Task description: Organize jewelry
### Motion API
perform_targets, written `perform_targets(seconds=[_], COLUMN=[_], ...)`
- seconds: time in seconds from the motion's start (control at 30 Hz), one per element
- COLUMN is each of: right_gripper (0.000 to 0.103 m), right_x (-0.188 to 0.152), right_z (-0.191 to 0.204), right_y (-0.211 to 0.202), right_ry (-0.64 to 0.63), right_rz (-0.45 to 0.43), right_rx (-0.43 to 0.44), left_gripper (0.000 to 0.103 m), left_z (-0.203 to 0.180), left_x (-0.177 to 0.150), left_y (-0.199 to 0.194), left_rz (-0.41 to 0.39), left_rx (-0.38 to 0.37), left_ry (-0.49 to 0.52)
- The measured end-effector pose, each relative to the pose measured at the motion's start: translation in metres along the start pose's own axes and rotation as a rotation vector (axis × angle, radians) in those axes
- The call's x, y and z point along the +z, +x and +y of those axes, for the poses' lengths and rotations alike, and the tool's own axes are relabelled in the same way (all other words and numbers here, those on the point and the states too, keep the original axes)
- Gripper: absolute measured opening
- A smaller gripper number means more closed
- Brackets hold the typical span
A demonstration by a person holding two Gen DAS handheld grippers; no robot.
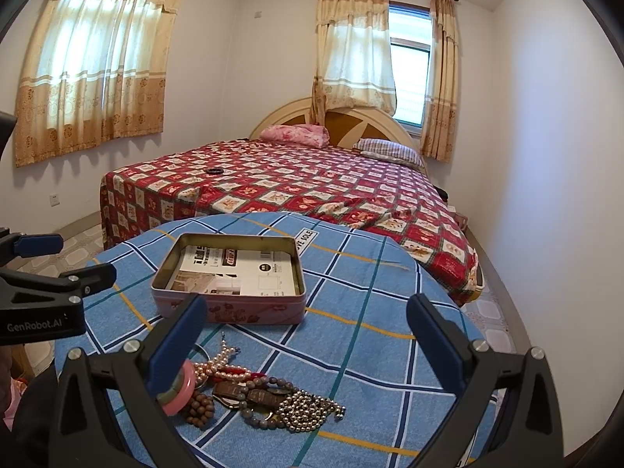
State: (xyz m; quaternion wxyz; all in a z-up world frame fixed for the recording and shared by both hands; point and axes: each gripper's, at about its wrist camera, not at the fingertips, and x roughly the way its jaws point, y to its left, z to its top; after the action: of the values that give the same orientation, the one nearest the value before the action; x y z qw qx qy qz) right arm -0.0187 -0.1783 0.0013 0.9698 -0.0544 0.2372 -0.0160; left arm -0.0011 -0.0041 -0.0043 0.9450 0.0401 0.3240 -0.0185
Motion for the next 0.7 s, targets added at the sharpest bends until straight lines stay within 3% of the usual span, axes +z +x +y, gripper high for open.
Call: perform_targets(seconds=[0.7], right_gripper=[0.103], right_x=[-0.0011], right_z=[0.0021], right_y=[0.0004], right_ry=[0.001], right_rz=[0.001], right_rx=[0.003], left_gripper=[0.085], left_z=[-0.0010], left_x=[-0.0009], left_y=[0.0006], left_rz=[0.003], left_rx=[-0.001], left_ry=[0.002])
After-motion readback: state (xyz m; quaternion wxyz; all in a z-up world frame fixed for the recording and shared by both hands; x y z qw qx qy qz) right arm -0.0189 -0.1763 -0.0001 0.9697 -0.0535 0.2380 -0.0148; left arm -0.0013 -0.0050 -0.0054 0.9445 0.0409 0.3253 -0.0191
